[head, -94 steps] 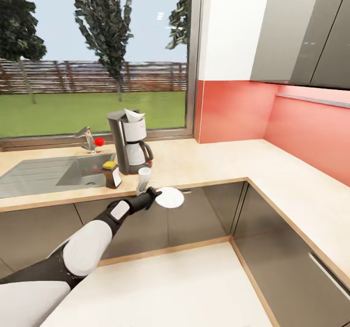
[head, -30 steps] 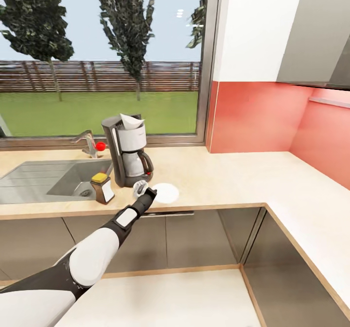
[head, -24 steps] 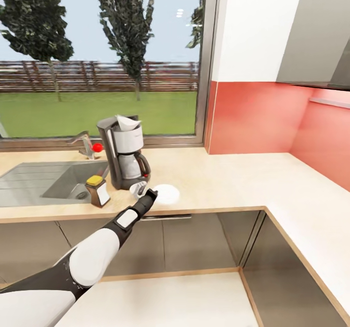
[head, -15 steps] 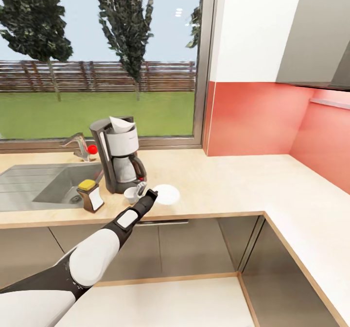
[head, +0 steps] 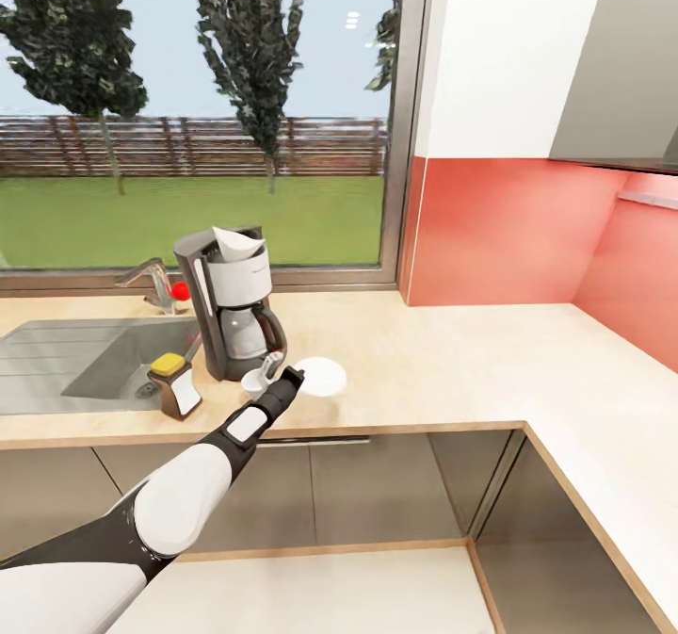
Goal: Set up a coffee station on the kitchen countertop: keep the coffee maker on the countertop, move the bottle of coffee from the kitchen shelf to the counter next to the coffee maker, place a paper coffee filter on top of the coffee maker, put the saucer next to the coffee maker with the coffee cup on the saucer, and place the electric kettle next to the coffee maker.
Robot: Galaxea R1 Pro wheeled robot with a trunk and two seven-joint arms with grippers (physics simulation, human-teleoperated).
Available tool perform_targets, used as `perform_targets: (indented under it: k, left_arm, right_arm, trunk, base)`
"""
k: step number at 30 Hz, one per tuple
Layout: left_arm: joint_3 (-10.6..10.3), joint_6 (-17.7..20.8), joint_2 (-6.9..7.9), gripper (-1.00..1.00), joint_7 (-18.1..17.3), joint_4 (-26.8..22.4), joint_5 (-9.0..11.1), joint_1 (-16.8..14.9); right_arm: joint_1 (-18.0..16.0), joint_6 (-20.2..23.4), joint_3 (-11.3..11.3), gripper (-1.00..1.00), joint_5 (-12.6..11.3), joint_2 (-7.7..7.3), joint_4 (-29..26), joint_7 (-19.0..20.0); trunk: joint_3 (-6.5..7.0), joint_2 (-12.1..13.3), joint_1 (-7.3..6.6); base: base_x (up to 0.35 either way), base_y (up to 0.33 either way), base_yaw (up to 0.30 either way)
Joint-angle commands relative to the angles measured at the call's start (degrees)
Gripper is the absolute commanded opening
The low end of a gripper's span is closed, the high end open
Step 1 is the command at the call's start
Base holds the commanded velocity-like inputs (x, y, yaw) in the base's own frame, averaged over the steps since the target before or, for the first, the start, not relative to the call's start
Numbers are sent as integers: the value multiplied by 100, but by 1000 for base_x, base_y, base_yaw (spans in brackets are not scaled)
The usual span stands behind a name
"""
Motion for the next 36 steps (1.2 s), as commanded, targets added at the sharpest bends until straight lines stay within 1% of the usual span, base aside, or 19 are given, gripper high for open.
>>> perform_targets:
  k: [1,8,15,36]
  left_arm:
    - [0,31,-1,-100,1,-4,48,-3]
    - [0,31,-1,-100,1,6,48,-1]
    - [0,31,-1,-100,16,7,48,1]
    - [0,31,-1,-100,18,0,55,6]
  right_arm:
    - [-5,7,47,100,-59,-12,0,16]
    - [-5,2,47,100,-55,-25,0,10]
    - [-5,7,47,100,-54,-17,0,9]
    - [-5,7,47,100,-49,-16,0,9]
  trunk:
    - [-11,-10,2]
    - [-11,-10,2]
    - [-11,-10,2]
    - [-11,-10,2]
  base:
    - [1,0,2]
    - [31,0,0]
    - [242,0,0]
    - [43,0,0]
